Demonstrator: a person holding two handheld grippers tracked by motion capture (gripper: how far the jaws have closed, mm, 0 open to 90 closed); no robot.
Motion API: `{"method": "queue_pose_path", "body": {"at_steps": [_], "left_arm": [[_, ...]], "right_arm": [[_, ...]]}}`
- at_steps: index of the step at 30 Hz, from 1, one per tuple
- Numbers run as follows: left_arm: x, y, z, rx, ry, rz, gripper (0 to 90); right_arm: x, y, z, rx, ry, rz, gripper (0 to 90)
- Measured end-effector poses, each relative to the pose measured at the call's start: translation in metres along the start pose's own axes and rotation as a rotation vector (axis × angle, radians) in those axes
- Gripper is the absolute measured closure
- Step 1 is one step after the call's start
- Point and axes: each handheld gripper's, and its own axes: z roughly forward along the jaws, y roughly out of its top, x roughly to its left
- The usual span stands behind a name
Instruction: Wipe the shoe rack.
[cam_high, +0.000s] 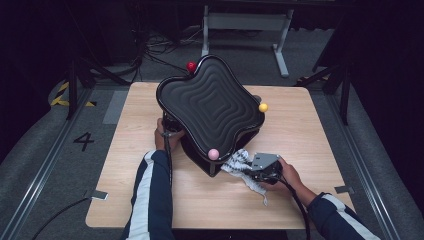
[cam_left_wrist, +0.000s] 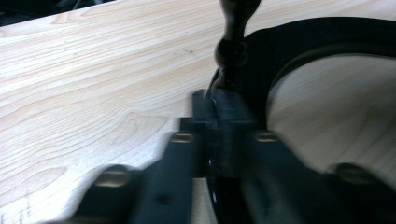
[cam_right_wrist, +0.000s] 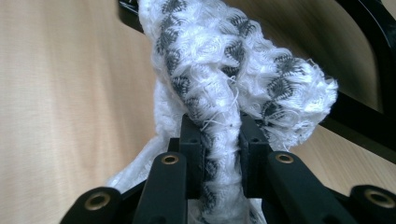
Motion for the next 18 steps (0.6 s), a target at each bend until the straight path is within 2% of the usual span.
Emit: {"method": "queue_pose_path", "body": {"at_steps": [1, 2, 3, 4, 7, 8, 9, 10, 11, 13, 14, 15, 17, 18], "left_arm": [[0.000, 0.000, 0.000, 0.000, 0.000, 0.000, 71.2], [-0.004, 0.002, 0.003, -0.016, 0.028, -0.020, 65.7], [-0.004, 0.002, 0.003, -0.016, 0.028, -0.020, 63.8], [-0.007, 0.004, 0.009, -0.046, 0.025, -0.048, 59.7], [-0.012, 0.009, 0.017, -0.011, -0.015, -0.071, 51.7], [-0.011, 0.012, 0.019, 0.025, -0.022, -0.044, 49.6], [-0.011, 0.012, 0.019, 0.025, -0.022, -0.044, 47.4], [-0.015, 0.013, 0.023, 0.010, 0.061, -0.041, 48.8], [-0.016, 0.015, 0.023, -0.008, 0.075, -0.038, 49.1], [-0.017, 0.019, 0.023, 0.006, 0.097, -0.036, 48.1], [-0.017, 0.020, 0.023, 0.000, 0.090, -0.038, 50.8], [-0.017, 0.020, 0.023, 0.000, 0.090, -0.038, 54.2], [-0.016, 0.021, 0.023, 0.009, 0.074, -0.033, 68.1], [-0.015, 0.020, 0.023, 0.011, 0.077, -0.030, 68.1]], "right_arm": [[0.001, 0.000, -0.001, 0.002, -0.003, -0.008, 76.0], [0.003, 0.001, -0.001, 0.005, -0.002, -0.016, 76.0], [0.003, 0.001, -0.001, 0.004, -0.002, -0.021, 75.9], [0.003, 0.001, -0.001, 0.003, -0.001, -0.021, 75.7], [0.002, 0.000, 0.002, 0.002, 0.008, -0.014, 75.4], [0.002, 0.000, 0.002, 0.002, 0.011, -0.015, 75.3], [0.002, 0.000, 0.002, 0.002, 0.011, -0.015, 75.3], [0.002, 0.000, 0.003, -0.001, 0.012, -0.016, 75.0], [0.003, 0.000, 0.003, -0.001, 0.010, -0.015, 74.9], [0.003, 0.001, 0.003, 0.000, 0.014, -0.023, 74.8], [0.003, 0.001, 0.003, 0.001, 0.014, -0.025, 74.8], [0.003, 0.001, 0.003, 0.001, 0.014, -0.025, 74.8], [0.003, 0.001, 0.003, 0.000, 0.017, -0.023, 74.7], [0.003, 0.001, 0.003, 0.000, 0.018, -0.023, 74.7]]}}
